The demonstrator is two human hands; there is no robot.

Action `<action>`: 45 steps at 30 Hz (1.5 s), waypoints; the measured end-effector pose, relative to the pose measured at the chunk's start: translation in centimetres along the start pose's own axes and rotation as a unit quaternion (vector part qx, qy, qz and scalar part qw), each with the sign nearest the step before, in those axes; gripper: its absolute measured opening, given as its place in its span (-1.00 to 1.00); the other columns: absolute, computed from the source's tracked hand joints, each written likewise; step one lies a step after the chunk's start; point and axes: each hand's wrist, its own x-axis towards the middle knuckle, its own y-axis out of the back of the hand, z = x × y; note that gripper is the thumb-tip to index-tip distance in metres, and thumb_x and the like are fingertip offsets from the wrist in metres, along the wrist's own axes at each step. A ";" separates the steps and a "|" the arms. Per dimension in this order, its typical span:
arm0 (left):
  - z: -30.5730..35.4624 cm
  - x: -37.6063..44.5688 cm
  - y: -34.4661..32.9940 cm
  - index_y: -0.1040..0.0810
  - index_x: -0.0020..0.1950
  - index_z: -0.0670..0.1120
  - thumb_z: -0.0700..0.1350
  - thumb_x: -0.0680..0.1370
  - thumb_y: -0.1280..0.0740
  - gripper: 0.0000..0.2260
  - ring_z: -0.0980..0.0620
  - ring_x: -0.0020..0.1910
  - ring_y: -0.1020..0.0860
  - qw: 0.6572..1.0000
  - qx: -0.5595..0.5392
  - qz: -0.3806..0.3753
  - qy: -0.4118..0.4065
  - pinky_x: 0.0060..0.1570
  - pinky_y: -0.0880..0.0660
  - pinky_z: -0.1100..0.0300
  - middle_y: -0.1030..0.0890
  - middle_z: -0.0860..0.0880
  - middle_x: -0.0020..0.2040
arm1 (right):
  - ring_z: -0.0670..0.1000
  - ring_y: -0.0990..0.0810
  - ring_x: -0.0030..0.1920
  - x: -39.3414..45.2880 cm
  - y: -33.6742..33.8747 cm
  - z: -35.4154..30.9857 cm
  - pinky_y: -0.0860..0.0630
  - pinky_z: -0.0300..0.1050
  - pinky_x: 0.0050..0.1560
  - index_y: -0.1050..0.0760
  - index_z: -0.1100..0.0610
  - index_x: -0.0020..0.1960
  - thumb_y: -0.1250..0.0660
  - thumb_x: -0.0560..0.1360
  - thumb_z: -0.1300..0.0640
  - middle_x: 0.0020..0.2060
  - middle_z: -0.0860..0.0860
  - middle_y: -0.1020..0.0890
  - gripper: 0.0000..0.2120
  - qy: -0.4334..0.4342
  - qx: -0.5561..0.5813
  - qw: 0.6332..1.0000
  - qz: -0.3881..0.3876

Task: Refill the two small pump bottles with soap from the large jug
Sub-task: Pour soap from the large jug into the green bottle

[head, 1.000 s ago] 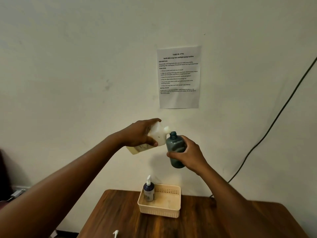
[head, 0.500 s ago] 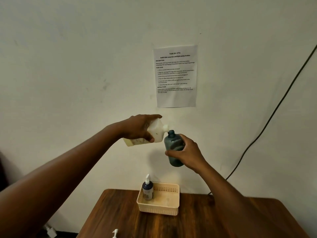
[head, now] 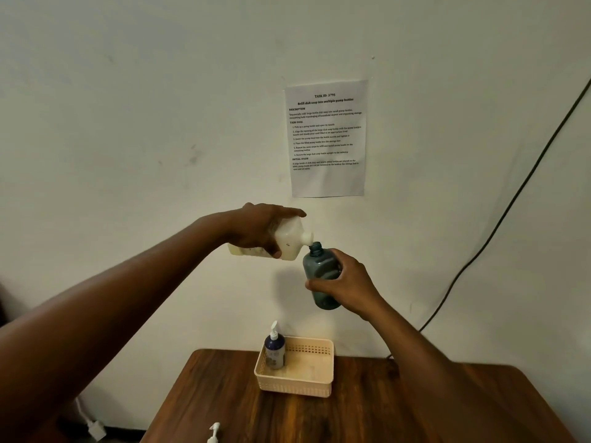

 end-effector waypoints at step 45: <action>1.3 1.4 2.6 -0.26 0.58 0.27 -0.16 0.42 -0.58 -0.15 -0.07 0.41 -0.42 0.997 0.043 -0.050 -0.028 0.35 -0.30 0.06 -0.46 0.08 0.48 | -0.16 -0.56 0.05 0.0 0.1 0.1 -0.48 -0.36 -0.12 -0.43 -0.17 0.27 -0.61 0.25 -0.11 0.09 -0.22 -0.56 -0.35 0.016 -0.015 1.000 0.014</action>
